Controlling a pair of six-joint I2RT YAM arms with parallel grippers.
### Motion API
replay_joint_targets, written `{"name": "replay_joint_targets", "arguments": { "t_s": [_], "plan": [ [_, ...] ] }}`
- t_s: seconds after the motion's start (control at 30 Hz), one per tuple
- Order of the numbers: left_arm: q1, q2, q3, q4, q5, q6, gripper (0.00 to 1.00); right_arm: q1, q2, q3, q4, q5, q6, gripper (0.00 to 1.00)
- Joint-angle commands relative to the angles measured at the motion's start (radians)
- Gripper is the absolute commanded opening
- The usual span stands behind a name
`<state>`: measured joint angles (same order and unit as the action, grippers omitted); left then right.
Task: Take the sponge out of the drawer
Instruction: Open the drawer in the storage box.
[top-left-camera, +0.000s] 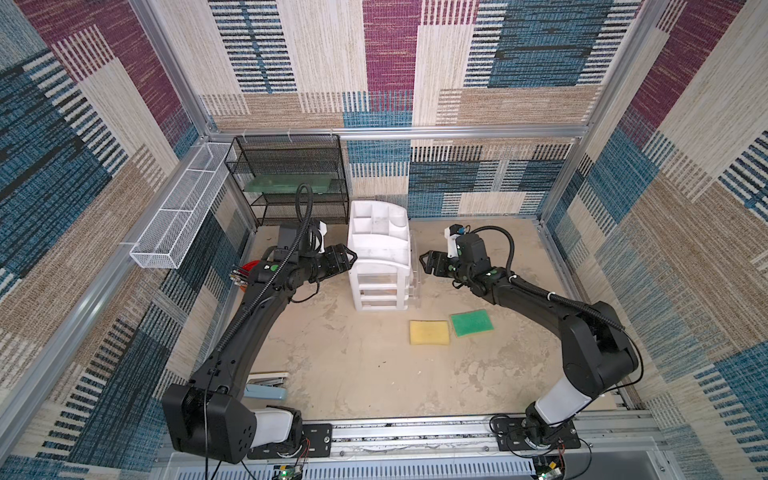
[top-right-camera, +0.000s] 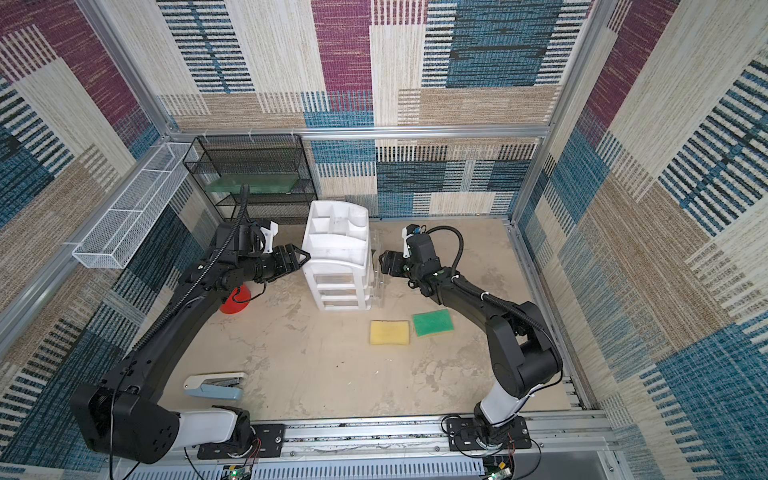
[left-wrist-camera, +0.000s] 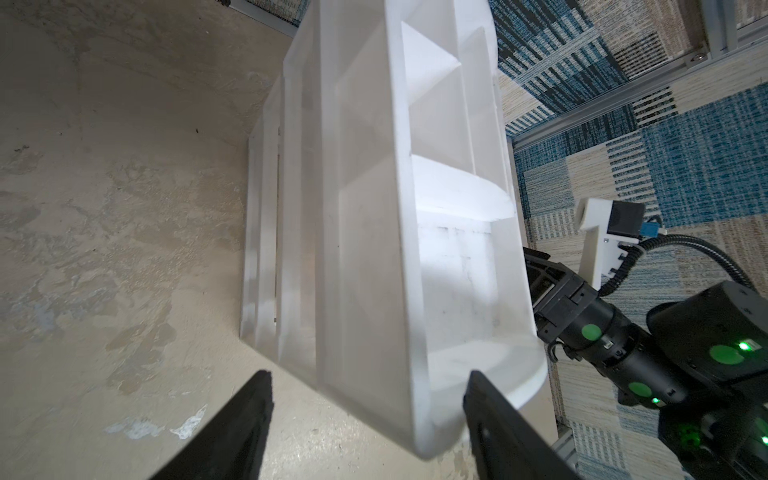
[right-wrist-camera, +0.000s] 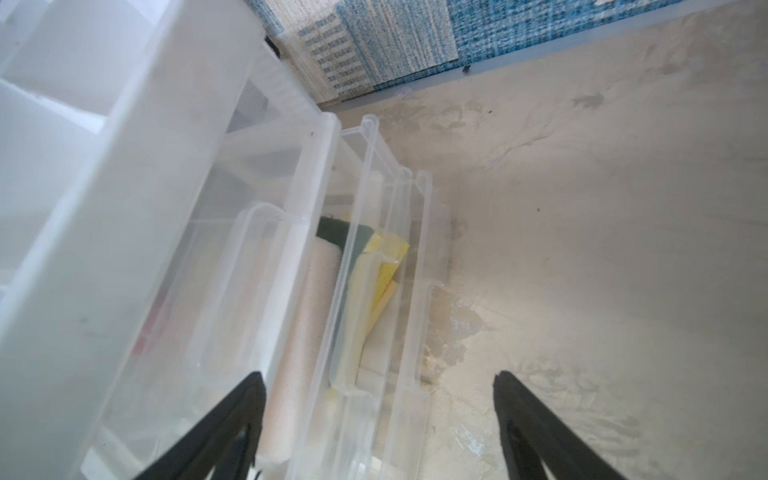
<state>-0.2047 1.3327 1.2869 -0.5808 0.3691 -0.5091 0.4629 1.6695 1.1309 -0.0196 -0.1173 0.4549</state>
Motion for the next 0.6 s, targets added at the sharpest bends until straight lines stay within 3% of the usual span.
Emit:
{"name": "replay_joint_targets", "arguments": {
  "t_s": [0.0,0.2,0.57],
  "plan": [
    [0.001,-0.009,-0.004,-0.013,-0.010,0.038,0.74,0.032,0.051,0.058,-0.030,0.060,-0.014,0.80],
    [-0.001,-0.026,-0.013,-0.008,-0.006,0.030,0.74,0.071,0.129,0.137,-0.105,0.210,0.008,0.72],
    [-0.001,-0.040,-0.026,-0.005,0.009,0.021,0.74,0.101,0.233,0.222,-0.184,0.305,0.019,0.46]
  ]
}}
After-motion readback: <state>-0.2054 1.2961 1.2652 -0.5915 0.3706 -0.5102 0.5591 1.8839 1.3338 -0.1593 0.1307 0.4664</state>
